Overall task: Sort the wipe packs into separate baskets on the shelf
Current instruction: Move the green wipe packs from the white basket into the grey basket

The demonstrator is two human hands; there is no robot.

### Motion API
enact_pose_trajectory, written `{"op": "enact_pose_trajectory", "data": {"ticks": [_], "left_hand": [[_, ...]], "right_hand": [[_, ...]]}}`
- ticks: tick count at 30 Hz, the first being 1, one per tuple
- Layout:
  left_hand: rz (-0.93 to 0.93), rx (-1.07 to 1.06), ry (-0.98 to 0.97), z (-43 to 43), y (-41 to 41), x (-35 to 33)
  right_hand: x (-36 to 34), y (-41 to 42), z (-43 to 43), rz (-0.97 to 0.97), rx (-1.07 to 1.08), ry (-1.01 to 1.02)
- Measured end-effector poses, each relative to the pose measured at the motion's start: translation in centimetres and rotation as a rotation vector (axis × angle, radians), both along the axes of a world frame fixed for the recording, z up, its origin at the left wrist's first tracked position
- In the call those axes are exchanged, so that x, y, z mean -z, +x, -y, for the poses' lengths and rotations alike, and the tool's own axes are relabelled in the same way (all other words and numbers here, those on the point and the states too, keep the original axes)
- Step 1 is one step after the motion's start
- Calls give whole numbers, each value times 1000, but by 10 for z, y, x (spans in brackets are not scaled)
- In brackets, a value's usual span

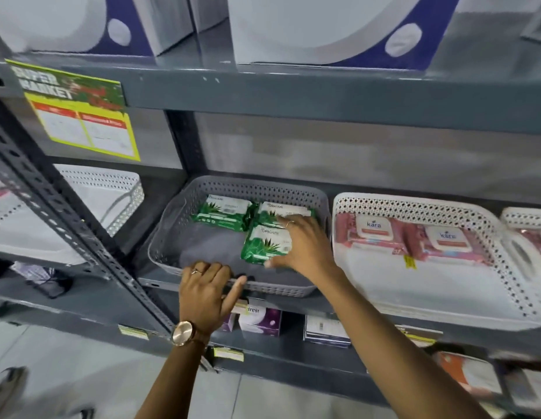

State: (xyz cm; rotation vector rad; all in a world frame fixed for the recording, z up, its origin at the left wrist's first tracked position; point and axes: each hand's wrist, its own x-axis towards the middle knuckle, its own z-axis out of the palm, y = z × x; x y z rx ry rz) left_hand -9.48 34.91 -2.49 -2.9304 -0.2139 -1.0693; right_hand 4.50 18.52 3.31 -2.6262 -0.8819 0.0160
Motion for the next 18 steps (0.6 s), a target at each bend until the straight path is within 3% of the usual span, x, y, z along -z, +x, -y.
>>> {"op": "enact_pose_trajectory", "data": {"ticks": [4,9,18], "left_hand": [[4,22,-7,3,2,1],[-39,66,-12,29,6,-10],[-91,379,-52,182,54,-34]], "right_hand": [[-10,0,36,36,91,310],[-21,2,96,67,192,471],[-33,15,244,117,443,487]]}}
